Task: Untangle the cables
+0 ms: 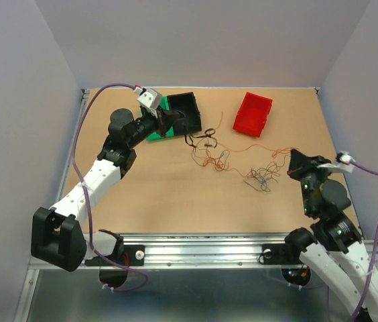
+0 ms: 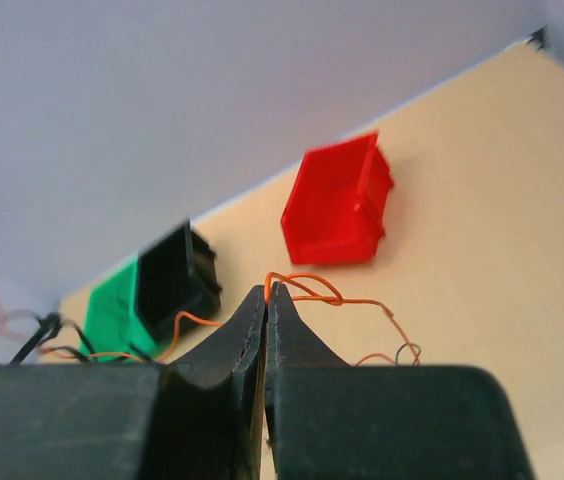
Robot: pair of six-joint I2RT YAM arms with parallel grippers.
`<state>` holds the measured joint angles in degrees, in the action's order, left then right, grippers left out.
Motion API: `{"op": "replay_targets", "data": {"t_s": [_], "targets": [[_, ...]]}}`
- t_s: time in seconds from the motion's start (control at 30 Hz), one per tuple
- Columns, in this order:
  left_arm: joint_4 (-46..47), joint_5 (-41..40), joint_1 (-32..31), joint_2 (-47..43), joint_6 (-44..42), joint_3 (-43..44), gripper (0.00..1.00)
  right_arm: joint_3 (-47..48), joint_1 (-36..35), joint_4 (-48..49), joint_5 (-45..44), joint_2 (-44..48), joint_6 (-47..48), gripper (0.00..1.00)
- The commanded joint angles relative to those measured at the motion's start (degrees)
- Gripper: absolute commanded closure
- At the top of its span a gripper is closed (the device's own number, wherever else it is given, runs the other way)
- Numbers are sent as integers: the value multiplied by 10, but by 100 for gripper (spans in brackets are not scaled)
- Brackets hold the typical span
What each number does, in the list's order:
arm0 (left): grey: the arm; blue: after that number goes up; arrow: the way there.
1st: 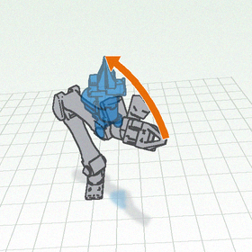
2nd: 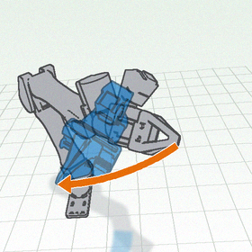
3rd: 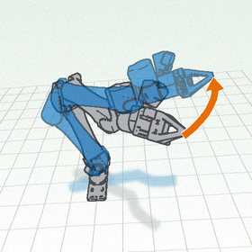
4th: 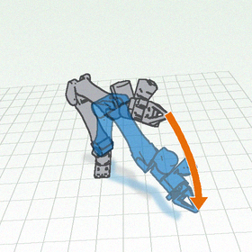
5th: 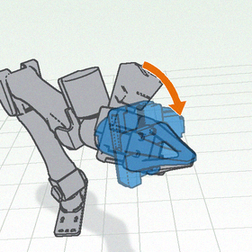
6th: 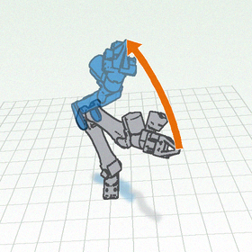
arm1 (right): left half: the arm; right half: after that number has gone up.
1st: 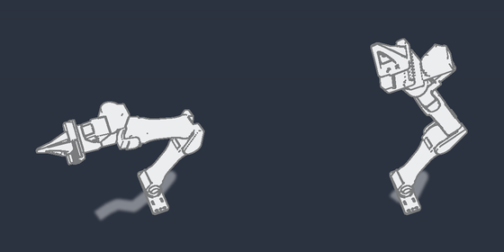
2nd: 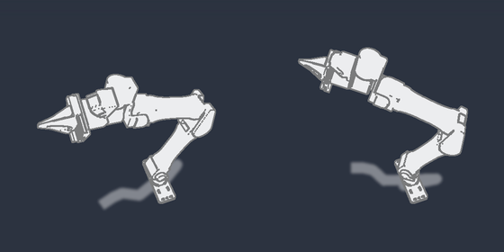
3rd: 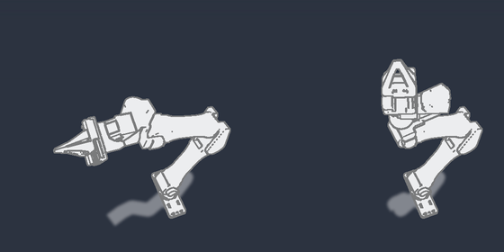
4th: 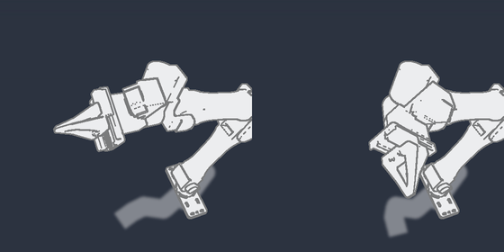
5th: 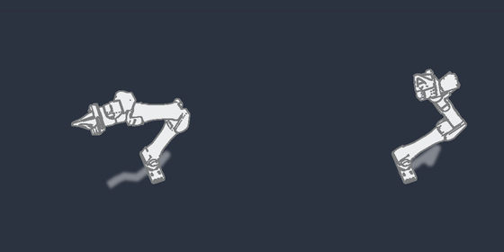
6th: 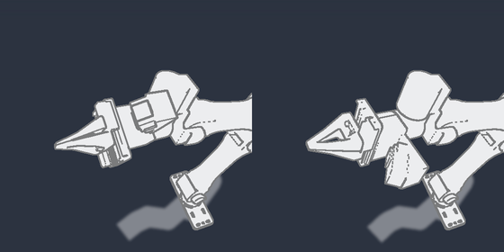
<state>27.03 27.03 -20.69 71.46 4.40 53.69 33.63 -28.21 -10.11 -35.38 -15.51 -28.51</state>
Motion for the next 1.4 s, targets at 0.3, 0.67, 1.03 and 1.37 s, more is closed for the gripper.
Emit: {"op": "replay_targets", "data": {"t_s": [0.3, 0.67, 1.03, 1.37], "targets": [[-2, 38, -27, -51, -40, 9, 100, -11, -1, 153, 406, -305, 101, 20], [-40, 15, -85, -77, -84, 18, 100, -22, -11, 442, 597, -516, 164, 0], [-69, -2, -99, -87, -95, 36, 100, 16, -55, 601, 614, -711, 188, 0], [-76, -5, -99, -97, -96, 35, 100, 136, -100, 607, 475, -881, 204, 9]]}}
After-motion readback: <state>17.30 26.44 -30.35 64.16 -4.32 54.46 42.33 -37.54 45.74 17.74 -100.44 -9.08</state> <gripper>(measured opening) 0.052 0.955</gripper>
